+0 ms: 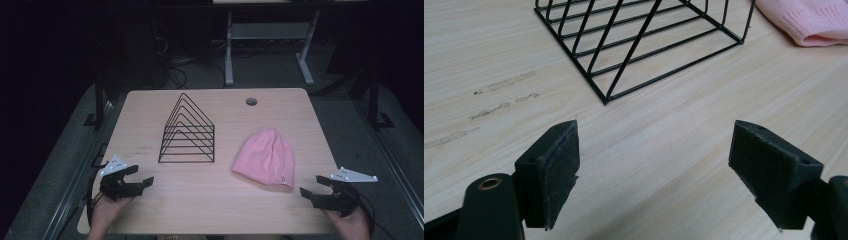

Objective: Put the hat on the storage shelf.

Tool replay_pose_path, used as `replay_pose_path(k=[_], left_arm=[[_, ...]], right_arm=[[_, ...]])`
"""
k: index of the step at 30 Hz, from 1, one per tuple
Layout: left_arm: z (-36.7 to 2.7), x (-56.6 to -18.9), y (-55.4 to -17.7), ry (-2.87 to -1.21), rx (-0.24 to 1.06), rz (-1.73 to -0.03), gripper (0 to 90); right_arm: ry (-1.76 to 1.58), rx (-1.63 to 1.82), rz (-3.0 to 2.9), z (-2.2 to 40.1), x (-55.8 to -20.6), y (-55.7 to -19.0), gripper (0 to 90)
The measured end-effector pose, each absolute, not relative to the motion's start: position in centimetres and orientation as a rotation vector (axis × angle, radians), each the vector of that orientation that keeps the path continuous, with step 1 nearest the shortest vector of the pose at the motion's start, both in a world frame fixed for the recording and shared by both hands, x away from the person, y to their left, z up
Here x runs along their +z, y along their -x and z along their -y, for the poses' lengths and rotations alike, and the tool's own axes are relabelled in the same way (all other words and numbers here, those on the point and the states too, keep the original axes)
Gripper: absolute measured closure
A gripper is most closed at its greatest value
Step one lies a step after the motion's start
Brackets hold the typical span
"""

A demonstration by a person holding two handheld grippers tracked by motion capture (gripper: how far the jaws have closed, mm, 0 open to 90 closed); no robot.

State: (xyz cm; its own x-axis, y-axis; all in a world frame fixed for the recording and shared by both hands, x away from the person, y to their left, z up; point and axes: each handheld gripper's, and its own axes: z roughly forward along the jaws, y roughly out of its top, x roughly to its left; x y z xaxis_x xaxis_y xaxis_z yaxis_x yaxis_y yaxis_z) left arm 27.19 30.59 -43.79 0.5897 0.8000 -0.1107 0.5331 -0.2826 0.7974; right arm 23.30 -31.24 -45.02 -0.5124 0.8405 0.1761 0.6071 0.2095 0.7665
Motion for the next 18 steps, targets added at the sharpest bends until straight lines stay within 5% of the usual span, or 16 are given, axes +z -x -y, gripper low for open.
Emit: replay_pose_path(k=[18], left_arm=[[-31.1,-43.8,-27.3,-1.964,0.426,-1.067,18.7]], right_arm=[[-1.356,1.200,-2.281,30.5,-43.2,-26.3,14.1]])
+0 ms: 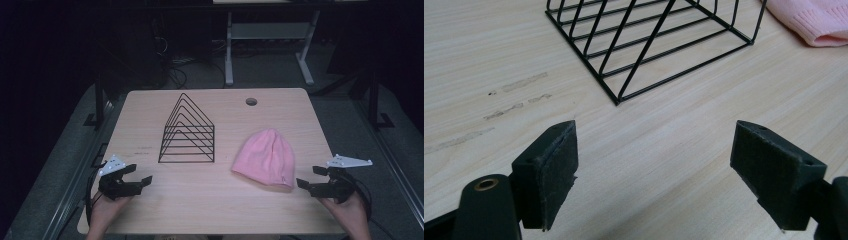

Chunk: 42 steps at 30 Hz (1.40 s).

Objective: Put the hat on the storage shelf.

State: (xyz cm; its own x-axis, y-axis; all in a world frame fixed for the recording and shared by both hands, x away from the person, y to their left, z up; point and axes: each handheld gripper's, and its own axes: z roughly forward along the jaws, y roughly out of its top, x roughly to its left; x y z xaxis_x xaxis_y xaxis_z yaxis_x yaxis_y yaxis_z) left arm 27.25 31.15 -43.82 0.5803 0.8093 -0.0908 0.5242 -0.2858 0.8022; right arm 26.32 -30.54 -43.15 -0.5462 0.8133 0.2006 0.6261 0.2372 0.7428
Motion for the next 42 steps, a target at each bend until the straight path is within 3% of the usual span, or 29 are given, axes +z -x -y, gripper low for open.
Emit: replay_pose_path(k=[42], left_arm=[[-31.3,-43.9,-27.4,-1.953,0.439,-1.072,17.6]], right_arm=[[-1.298,1.091,-2.541,25.5,-40.1,-39.4,16.1]])
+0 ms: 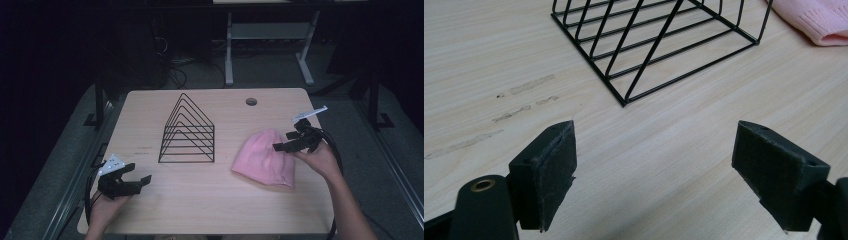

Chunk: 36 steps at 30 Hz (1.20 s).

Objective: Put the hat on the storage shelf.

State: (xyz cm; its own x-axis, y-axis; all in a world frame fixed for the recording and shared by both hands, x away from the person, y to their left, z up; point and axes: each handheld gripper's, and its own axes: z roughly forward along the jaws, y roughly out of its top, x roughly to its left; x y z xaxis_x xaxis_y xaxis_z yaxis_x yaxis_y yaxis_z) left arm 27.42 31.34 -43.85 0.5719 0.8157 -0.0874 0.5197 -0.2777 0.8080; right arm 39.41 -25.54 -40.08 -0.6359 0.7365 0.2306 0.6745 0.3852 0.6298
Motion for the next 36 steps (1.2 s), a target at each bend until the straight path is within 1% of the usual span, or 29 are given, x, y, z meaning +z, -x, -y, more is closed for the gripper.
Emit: replay_pose_path(k=[8,12,14,19,21,23,36], left_arm=[[-31.3,-44.0,-27.5,-1.954,0.435,-1.070,17.6],[-31.5,-44.0,-27.6,-1.957,0.431,-1.071,17.6],[-31.5,-44.0,-27.6,-1.957,0.430,-1.073,17.6],[-31.6,-44.1,-27.6,-1.956,0.429,-1.076,17.6],[-31.6,-44.1,-27.6,-1.958,0.429,-1.076,17.6],[-31.6,-44.1,-27.6,-1.963,0.431,-1.076,17.7],[-31.5,-44.1,-27.6,-1.963,0.428,-1.061,18.0]], right_arm=[[-1.347,1.052,-2.545,25.3,-40.8,-42.3,21.7],[-1.375,1.031,-2.545,25.3,-41.8,-43.5,28.0],[-1.383,1.003,-2.555,25.2,-42.2,-44.0,29.2],[-1.415,0.989,-2.562,24.9,-42.9,-45.2,35.5],[-1.439,0.972,-2.556,24.9,-43.2,-45.6,38.4],[-1.448,0.966,-2.543,24.9,-43.6,-46.0,43.1],[-1.555,1.021,-2.556,25.2,-45.5,-46.7,55.7]])
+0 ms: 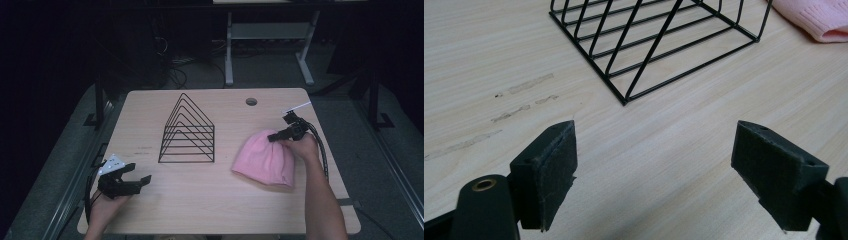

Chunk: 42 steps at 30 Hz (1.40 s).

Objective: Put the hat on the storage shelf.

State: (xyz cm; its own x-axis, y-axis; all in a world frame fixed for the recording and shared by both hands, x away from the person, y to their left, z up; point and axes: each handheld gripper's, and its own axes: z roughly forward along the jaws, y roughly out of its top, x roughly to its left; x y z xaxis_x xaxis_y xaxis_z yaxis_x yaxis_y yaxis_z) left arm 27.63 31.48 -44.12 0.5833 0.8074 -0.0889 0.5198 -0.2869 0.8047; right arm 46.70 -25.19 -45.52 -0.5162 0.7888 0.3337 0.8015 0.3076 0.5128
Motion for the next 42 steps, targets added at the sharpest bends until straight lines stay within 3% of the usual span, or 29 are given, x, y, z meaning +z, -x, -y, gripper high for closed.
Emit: replay_pose_path(k=[11,42], left_arm=[[-31.5,-44.2,-27.5,-1.979,0.417,-1.054,18.1],[-31.3,-44.1,-27.3,-1.983,0.417,-1.052,19.1]], right_arm=[[1.424,-0.994,2.634,24.6,-45.0,-45.6,75.7],[1.208,-1.399,2.705,23.4,-35.5,-38.2,77.5]])
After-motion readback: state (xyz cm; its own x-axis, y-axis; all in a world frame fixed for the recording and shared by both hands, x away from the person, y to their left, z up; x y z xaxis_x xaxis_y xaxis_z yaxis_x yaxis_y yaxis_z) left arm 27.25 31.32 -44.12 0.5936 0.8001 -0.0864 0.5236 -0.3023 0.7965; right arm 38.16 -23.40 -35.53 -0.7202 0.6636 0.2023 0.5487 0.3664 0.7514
